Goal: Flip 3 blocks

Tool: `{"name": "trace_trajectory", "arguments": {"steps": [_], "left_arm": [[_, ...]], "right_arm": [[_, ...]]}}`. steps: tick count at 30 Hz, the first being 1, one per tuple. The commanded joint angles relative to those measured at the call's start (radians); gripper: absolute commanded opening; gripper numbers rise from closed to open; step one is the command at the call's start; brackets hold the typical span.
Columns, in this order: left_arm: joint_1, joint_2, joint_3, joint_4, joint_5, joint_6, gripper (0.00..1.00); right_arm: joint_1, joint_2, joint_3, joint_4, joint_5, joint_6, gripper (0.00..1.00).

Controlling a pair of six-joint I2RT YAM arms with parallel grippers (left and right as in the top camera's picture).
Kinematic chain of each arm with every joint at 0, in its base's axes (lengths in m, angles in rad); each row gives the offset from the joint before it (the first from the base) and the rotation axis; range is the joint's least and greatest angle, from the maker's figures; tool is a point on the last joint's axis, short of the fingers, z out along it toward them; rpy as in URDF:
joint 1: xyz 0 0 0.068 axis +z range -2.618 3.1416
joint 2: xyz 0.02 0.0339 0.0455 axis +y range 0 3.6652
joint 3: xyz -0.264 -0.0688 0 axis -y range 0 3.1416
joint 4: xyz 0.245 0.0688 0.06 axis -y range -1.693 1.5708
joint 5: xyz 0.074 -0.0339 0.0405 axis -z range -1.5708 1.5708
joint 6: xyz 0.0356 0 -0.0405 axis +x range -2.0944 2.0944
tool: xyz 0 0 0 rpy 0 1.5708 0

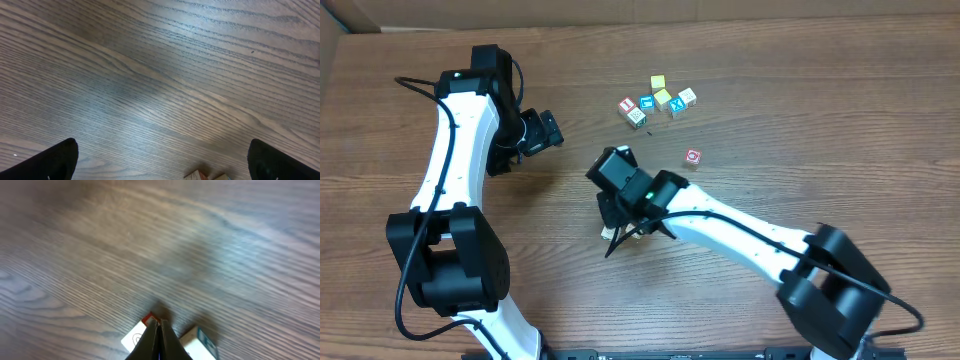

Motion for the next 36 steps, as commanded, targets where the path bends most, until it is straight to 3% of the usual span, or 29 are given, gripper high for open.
{"name": "trace_trajectory", "arguments": {"steps": [1,13,28,36], "left_arm": [[-0.007,-0.020,0.018,0.002,-0.010,0.012,1.00],[-0.007,-0.020,0.018,0.002,-0.010,0.012,1.00],[-0.007,-0.020,0.018,0.001,-0.010,0.012,1.00],[-0.007,-0.020,0.018,0.002,-0.010,0.012,1.00]], "right_arm": [[-0.053,-0.048,0.019,-0.015,-0.020,0.056,0.04],[-0.159,-0.042,-0.013,-0.064,-0.016,0.110,0.04],[-0.171,-0.042,-0.154,-0.058,-0.020,0.242,0.04],[-0.143,-0.042,-0.216,0.048,-0.042,0.243,0.04]]}}
